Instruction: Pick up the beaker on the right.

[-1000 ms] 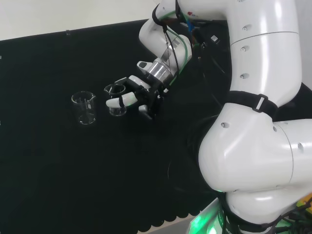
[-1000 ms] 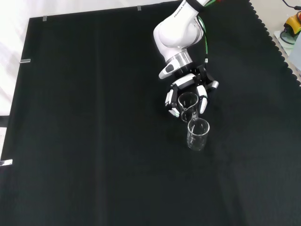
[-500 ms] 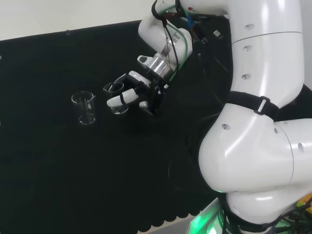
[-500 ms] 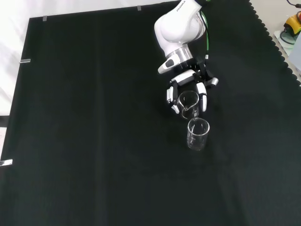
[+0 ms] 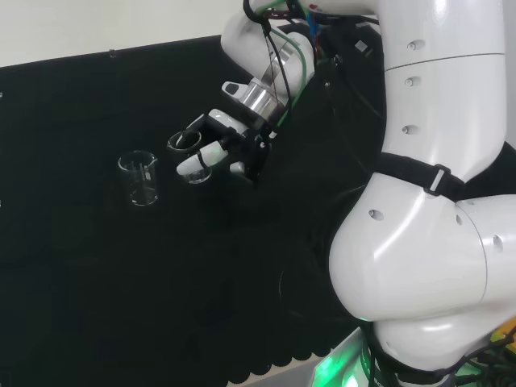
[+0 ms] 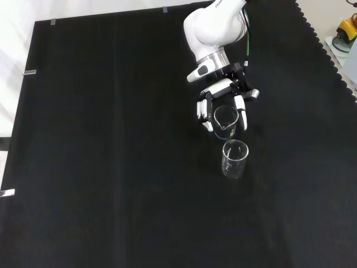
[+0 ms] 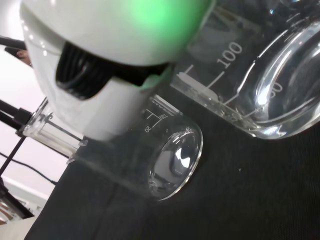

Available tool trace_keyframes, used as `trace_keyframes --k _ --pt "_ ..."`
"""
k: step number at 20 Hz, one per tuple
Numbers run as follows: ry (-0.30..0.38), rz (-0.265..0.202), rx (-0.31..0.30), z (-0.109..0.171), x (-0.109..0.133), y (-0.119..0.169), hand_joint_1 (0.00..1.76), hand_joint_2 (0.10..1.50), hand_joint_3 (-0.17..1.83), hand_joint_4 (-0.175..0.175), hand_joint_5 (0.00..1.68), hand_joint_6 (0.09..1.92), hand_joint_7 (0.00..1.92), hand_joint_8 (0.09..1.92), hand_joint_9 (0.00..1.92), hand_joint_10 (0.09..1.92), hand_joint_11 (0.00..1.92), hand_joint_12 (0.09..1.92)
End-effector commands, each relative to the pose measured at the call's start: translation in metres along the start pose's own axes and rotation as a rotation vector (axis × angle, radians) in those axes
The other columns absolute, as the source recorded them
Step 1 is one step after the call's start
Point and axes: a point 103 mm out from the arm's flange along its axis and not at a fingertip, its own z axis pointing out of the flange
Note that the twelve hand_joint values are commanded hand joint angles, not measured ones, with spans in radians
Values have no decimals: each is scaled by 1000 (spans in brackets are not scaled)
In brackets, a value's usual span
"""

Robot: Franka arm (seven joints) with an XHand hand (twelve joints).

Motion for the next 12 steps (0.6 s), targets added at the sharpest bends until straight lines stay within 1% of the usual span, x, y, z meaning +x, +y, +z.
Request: trace_keyframes --k 1,5,12 --pt "-3 -20 35 -7 4 -2 1423 885 108 -175 1373 307 1516 286 1422 87 1092 791" --pt "-23 -37 54 -13 7 -4 1423 873 127 -175 1386 282 1528 261 1430 87 1096 787" --pt "-45 -55 73 -23 15 -9 1425 804 259 -175 1400 268 1533 269 1449 87 1106 782"
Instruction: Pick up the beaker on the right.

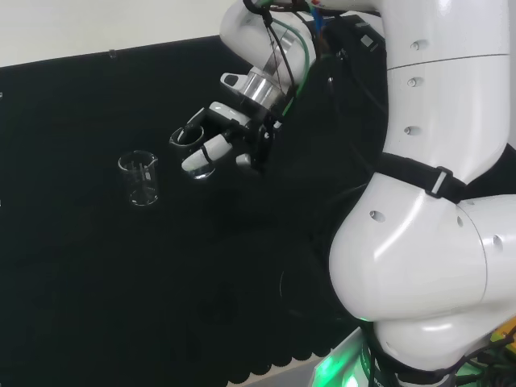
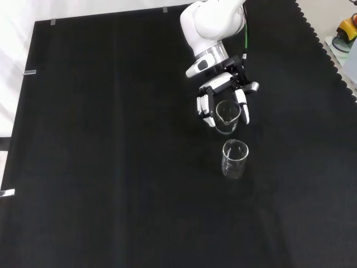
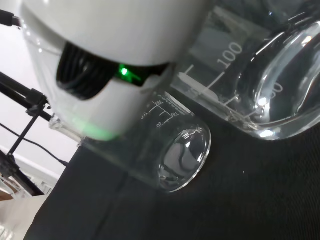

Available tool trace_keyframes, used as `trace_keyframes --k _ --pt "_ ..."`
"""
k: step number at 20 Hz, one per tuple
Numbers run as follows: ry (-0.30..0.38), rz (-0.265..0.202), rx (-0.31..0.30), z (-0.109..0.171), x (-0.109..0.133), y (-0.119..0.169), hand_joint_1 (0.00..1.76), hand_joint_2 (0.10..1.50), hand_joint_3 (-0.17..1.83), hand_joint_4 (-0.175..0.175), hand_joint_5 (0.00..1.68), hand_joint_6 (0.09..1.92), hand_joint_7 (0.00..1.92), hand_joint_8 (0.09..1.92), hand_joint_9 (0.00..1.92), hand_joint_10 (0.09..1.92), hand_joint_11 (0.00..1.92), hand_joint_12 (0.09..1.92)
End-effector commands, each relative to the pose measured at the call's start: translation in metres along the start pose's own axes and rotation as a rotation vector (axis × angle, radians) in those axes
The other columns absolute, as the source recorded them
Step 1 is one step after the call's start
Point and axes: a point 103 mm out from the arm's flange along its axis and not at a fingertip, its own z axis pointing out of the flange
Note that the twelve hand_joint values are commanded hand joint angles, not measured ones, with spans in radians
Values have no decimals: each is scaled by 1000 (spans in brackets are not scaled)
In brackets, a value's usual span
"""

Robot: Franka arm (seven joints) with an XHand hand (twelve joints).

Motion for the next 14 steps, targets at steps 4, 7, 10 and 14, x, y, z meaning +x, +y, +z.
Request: trace_keyframes --k 4,7,10,14 --pt "-19 -11 27 -9 10 -8 1426 775 313 -175 1404 270 1540 264 1456 87 1109 780" --pt "-16 -7 30 -11 11 -10 1427 756 348 -175 1408 271 1551 245 1461 87 1118 779" --pt "-22 -12 34 -11 13 -11 1428 747 363 -175 1410 270 1556 236 1465 87 1123 779" --pt "-24 -19 35 -13 16 -13 1428 743 370 -175 1412 270 1556 233 1467 87 1127 779"
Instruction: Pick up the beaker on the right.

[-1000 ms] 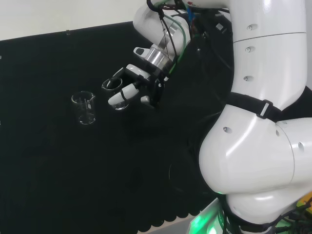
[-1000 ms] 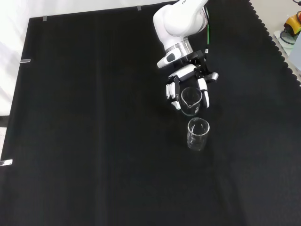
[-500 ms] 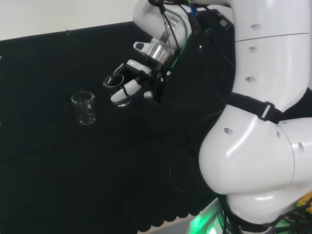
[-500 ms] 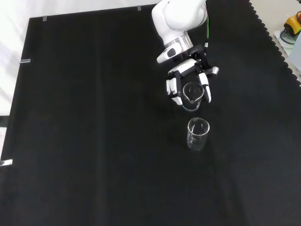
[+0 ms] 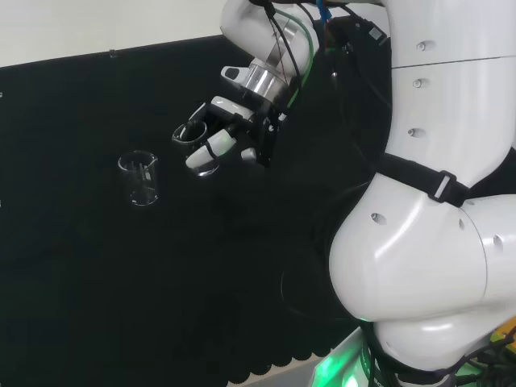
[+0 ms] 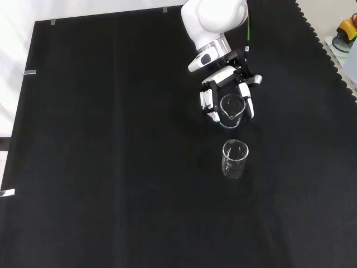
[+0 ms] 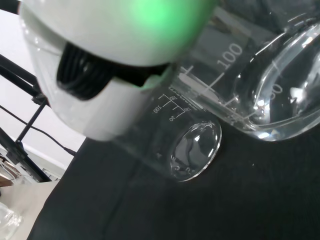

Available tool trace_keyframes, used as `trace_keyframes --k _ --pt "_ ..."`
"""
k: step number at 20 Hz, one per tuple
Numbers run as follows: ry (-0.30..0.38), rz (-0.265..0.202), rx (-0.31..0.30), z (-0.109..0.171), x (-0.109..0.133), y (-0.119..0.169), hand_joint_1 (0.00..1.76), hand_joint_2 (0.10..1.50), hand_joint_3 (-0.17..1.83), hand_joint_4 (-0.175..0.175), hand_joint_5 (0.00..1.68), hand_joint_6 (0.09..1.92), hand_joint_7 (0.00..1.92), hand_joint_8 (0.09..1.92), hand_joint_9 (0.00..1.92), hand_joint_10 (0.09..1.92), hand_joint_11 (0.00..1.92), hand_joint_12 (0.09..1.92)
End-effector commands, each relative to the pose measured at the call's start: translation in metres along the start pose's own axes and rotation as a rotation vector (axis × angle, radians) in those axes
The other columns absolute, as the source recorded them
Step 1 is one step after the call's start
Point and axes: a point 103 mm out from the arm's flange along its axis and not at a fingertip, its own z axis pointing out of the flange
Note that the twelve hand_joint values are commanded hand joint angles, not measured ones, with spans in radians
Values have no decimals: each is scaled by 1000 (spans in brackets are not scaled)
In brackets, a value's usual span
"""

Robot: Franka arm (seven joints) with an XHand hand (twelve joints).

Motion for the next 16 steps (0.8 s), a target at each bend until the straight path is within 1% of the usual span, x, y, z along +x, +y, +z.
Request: trace_keyframes --k 1,4,16 --pt "-7 -9 5 -2 4 -2 1428 741 372 -175 1412 270 1556 233 1468 87 1128 779" --pt "-20 -9 13 -4 9 -3 1428 738 377 -175 1413 269 1557 233 1469 87 1130 778" --pt "-13 -11 25 -7 9 -4 1428 731 391 -175 1415 268 1558 230 1472 87 1136 776"
